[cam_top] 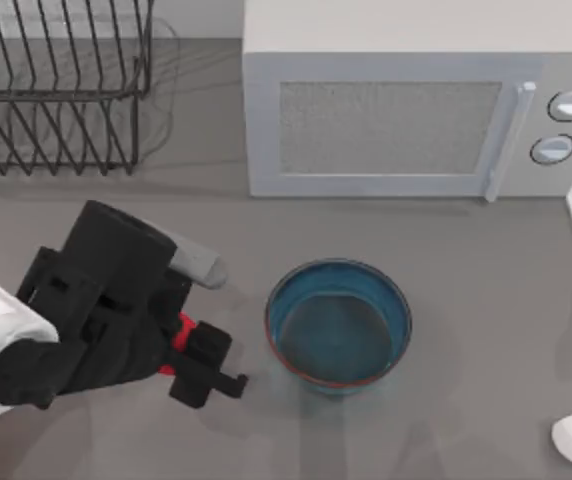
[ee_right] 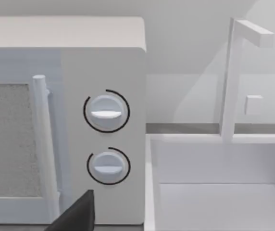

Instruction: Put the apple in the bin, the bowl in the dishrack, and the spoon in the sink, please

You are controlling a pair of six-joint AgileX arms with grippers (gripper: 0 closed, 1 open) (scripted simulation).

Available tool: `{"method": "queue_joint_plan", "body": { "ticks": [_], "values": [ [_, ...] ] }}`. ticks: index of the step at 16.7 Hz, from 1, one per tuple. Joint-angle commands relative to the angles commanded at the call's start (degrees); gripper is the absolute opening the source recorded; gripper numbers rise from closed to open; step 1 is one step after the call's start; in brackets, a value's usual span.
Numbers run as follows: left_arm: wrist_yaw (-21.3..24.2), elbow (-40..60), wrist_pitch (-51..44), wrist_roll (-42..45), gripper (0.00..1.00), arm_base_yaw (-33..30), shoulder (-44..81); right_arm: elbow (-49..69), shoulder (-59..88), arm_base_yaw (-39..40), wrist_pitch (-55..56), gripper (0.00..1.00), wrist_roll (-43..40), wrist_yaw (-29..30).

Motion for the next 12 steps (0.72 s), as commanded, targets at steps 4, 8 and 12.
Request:
{"method": "queue_joint_plan", "body": {
  "ticks": [4,8,12],
  "values": [
    [0.0,3.7,-6.1,-0.1,0.0,0.0,-4.9,0.0,0.0,0.0,0.0,1.0,0.0,0.0],
    [-0.1,3.7,-6.1,0.0,0.0,0.1,-4.7,0.0,0.0,0.0,0.0,1.0,0.0,0.0],
    [0.0,4.7,-8.9,3.6,0.0,3.2,-3.0,0.0,0.0,0.0,0.0,1.0,0.0,0.0]
  ]
}}
